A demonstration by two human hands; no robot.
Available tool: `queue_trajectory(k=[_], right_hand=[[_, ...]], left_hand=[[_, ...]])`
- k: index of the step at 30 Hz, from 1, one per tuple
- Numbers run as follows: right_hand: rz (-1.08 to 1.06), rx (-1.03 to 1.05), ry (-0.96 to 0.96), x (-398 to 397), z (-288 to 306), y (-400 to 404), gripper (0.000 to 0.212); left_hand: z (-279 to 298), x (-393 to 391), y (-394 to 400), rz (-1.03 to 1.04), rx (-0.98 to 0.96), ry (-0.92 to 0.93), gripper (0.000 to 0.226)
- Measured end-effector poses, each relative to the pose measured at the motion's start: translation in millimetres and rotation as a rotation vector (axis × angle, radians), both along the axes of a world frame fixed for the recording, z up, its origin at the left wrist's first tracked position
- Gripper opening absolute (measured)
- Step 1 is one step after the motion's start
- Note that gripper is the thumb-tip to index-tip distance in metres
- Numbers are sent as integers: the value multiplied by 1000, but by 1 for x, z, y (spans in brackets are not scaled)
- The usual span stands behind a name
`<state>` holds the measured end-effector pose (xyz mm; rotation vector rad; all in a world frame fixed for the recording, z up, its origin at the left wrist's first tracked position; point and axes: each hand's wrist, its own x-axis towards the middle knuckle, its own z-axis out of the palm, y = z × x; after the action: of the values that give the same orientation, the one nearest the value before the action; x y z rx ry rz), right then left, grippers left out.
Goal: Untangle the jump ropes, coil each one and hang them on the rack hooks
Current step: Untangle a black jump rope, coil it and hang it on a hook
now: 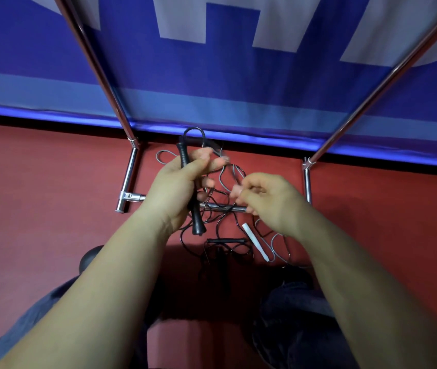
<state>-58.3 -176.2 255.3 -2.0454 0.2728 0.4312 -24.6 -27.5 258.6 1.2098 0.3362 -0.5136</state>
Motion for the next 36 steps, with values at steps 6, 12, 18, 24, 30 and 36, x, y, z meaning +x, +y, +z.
queue_trajectory(k=[6,12,18,24,30,36], right_hand=[[-375,573,-12,9,20,0,27],[-442,613,-43,9,20,2,20],[-192,302,19,5,10,5,8],[-205,230,-2,4,5,2,14],[114,95,205,-2,1,2,4],[42,281,117,0,10,8,32]], left_hand=[[-11,-13,-7,-489,308,-165,15],[-8,-13,-6,-504,362,-226,13],[-12,-10,-5,-330,226,-112,13],[-5,-6,-6,-182,90,-10,18],[0,0,-3,-3,-135,38,14],[0,1,-6,12,-174,-22,14]])
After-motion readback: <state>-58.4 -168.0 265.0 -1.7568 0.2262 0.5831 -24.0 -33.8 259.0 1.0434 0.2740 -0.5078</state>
